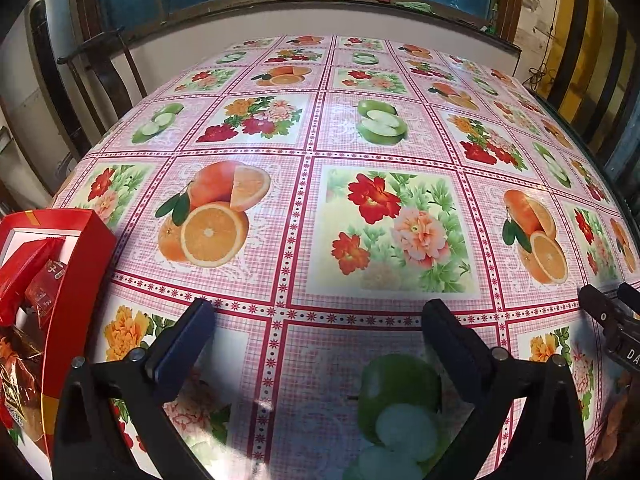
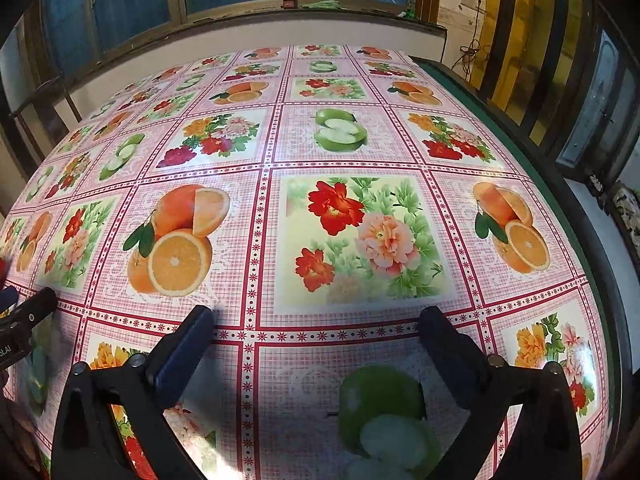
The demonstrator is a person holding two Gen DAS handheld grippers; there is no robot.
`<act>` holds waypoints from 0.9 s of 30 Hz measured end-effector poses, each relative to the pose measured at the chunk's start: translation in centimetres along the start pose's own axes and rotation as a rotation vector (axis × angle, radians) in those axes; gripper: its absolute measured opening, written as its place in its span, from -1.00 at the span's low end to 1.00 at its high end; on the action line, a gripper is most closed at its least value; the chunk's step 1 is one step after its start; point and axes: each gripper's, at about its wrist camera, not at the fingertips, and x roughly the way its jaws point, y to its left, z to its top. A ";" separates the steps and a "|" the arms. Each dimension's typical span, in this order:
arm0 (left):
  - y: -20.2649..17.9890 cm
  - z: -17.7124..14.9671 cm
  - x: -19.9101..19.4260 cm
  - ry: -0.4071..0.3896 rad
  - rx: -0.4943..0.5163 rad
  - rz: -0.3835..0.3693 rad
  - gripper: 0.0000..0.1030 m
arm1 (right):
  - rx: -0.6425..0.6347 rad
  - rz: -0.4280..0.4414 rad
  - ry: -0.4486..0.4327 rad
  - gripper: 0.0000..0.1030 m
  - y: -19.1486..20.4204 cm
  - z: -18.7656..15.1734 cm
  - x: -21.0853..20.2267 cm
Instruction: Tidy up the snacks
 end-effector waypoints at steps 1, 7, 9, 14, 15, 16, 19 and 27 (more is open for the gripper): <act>0.0 0.0 0.0 0.000 0.000 0.000 1.00 | 0.000 0.000 0.000 0.99 0.0 0.0 0.0; 0.0 -0.1 -0.1 0.002 0.017 -0.013 1.00 | 0.000 0.001 0.000 0.99 0.0 0.0 0.0; -0.1 -0.1 -0.1 0.002 0.017 -0.013 1.00 | 0.000 0.000 0.000 0.99 0.0 0.0 0.0; 0.0 -0.1 -0.1 0.003 0.016 -0.013 1.00 | -0.001 0.000 0.001 0.99 0.0 -0.1 0.0; 0.0 -0.1 -0.1 0.003 0.017 -0.013 1.00 | -0.001 0.001 0.001 0.99 0.0 -0.1 0.0; 0.0 -0.1 -0.1 0.003 0.017 -0.013 1.00 | -0.001 0.000 0.001 0.99 0.0 -0.1 0.0; 0.0 -0.1 -0.1 0.002 0.017 -0.013 1.00 | -0.001 0.000 0.001 0.99 -0.1 -0.1 -0.1; 0.0 -0.1 -0.1 0.003 0.017 -0.013 1.00 | -0.001 0.000 0.001 0.99 -0.1 -0.1 -0.1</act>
